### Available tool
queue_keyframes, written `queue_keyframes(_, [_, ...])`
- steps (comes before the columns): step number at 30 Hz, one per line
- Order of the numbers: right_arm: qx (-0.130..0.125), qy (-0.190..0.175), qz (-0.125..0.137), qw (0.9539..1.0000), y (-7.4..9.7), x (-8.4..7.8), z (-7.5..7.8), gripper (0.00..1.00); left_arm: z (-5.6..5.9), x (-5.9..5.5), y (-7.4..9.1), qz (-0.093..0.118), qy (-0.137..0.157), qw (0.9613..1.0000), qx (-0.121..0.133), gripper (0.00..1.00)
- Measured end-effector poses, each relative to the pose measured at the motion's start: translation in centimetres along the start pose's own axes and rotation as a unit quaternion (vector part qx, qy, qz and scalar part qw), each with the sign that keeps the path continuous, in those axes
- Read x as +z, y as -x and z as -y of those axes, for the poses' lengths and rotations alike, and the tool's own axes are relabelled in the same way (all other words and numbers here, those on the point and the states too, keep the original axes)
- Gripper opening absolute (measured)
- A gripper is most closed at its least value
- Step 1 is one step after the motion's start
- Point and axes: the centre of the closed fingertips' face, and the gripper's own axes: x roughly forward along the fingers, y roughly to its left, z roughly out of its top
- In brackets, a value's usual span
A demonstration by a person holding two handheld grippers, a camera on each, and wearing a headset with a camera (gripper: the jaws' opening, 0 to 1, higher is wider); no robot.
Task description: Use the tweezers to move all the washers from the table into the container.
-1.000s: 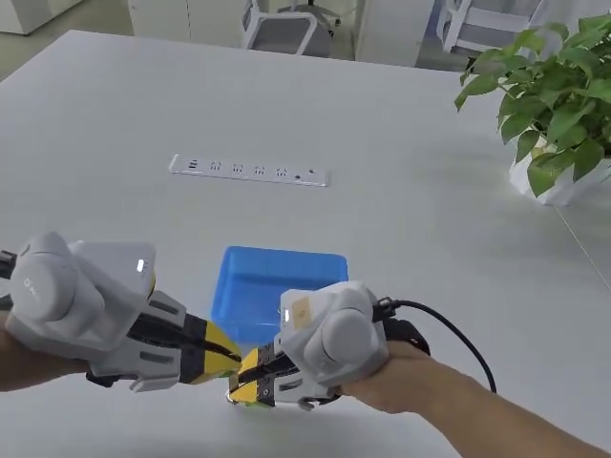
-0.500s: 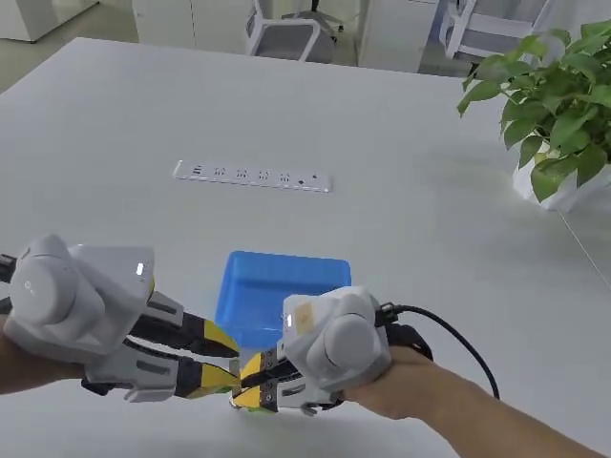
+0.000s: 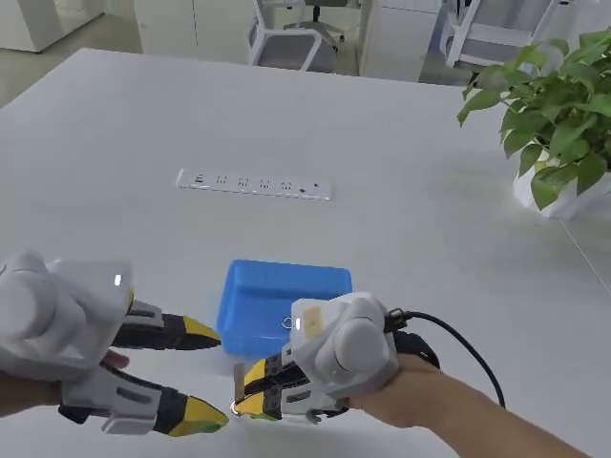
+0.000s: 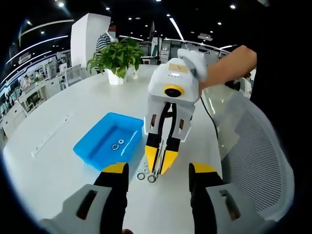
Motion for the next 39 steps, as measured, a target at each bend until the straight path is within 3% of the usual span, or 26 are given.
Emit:
queue_keyframes(6, [-0.002,0.004,0.004,1.0,0.7,0.7,0.1,0.07,0.1,-0.1,0.3,0.014,0.019,0.9996,0.016,0.69])
queue_keyframes(12, [-0.004,0.009,0.007,0.9999,1.6,1.4,0.2,0.07,-0.1,0.5,0.7,0.041,0.038,0.9978,0.037,0.77])
queue_keyframes(26, [-0.011,0.025,0.007,0.9996,4.7,3.2,1.7,0.07,-0.6,0.5,1.5,0.061,0.061,0.993,0.081,0.96])
queue_keyframes(39, [-0.025,0.035,0.019,0.9989,6.4,3.9,4.2,0.07,-1.3,1.1,1.7,0.08,0.072,0.9878,0.113,0.99])
